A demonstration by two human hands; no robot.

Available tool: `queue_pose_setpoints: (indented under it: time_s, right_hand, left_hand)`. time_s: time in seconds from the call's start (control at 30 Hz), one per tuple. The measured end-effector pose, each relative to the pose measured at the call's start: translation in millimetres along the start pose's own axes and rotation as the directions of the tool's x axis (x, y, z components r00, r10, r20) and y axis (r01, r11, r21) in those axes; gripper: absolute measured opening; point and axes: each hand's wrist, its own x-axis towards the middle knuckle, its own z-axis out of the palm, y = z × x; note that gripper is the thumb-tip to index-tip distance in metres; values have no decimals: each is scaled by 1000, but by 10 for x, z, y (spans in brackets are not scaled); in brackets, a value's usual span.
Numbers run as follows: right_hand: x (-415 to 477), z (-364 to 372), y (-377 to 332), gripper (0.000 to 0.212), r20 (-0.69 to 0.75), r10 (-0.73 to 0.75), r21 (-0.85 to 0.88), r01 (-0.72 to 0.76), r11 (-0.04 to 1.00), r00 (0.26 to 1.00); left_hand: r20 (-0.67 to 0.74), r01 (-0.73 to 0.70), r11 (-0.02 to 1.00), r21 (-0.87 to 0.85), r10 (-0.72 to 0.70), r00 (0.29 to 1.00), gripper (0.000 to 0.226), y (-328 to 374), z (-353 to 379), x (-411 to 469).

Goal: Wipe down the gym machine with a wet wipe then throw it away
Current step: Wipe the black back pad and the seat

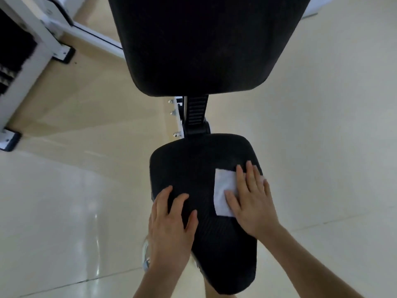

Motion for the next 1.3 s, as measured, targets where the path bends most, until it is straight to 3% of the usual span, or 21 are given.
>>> queue_pose_setpoints:
  time_s: [0.1, 0.27, 0.33, 0.47, 0.5, 0.53, 0.63, 0.7, 0.77, 0.83, 1.03, 1.1, 1.23, 1.3]
  right_hand:
    - [956, -208, -154, 75, 1, 32, -39, -32, 999, 999]
    - [1255, -89, -1167, 64, 70, -321, -92, 327, 941, 944]
    - [1019, -1, -1479, 63, 127, -480, -97, 492, 865, 868]
    - [571, -47, -1191, 62, 276, -767, -74, 809, 584, 579]
    - [666, -104, -977, 61, 255, -764, -51, 798, 601, 592]
    - [836, -172, -752, 61, 227, -718, -51, 744, 666, 658]
    - [1371, -355, -181, 65, 130, -381, -79, 392, 916, 916]
    - [1363, -386, 67, 70, 74, -177, 66, 172, 983, 981]
    - [1065, -336, 242, 71, 135, 34, 371, -83, 925, 990]
    - [738, -235, 351, 76, 194, 167, 530, -247, 811, 967]
    - [-263, 16, -48, 74, 72, 185, 652, -186, 735, 980]
    - [-654, 122, -206, 70, 53, 162, 621, -159, 768, 985]
    - [-1233, 415, -338, 60, -61, 110, 391, -78, 917, 992]
    - [-1412, 457, -383, 57, -104, 2, 212, 20, 977, 995]
  left_hand:
    - [-32, 109, 983, -149, -115, 993, 50, 33, 7, 82]
    - [-190, 253, 816, -520, -399, 897, 48, -6, -242, 262]
    - [-199, 281, 751, -598, -478, 855, 49, -52, -357, 377]
    - [-185, 274, 848, -454, -390, 902, 40, -106, -387, 482]
    - [-151, 271, 885, -379, -348, 925, 39, -93, -351, 479]
    - [-118, 256, 919, -301, -303, 946, 41, -69, -295, 465]
    - [-39, 182, 975, -124, -188, 981, 48, 75, -116, 380]
    - [-19, 203, 969, -137, -208, 978, 49, 135, -57, 353]
    - [-22, 278, 933, -230, -291, 956, 50, 150, -62, 340]
    - [-30, 313, 909, -276, -333, 942, 52, 167, -72, 331]
    - [-25, 300, 925, -233, -314, 949, 49, 175, -8, 291]
    - [-21, 271, 938, -218, -282, 959, 48, 172, 27, 192]
    - [-23, 203, 952, -229, -213, 977, 47, 206, 76, -150]
    - [-23, 201, 940, -277, -216, 976, 50, 217, 81, -370]
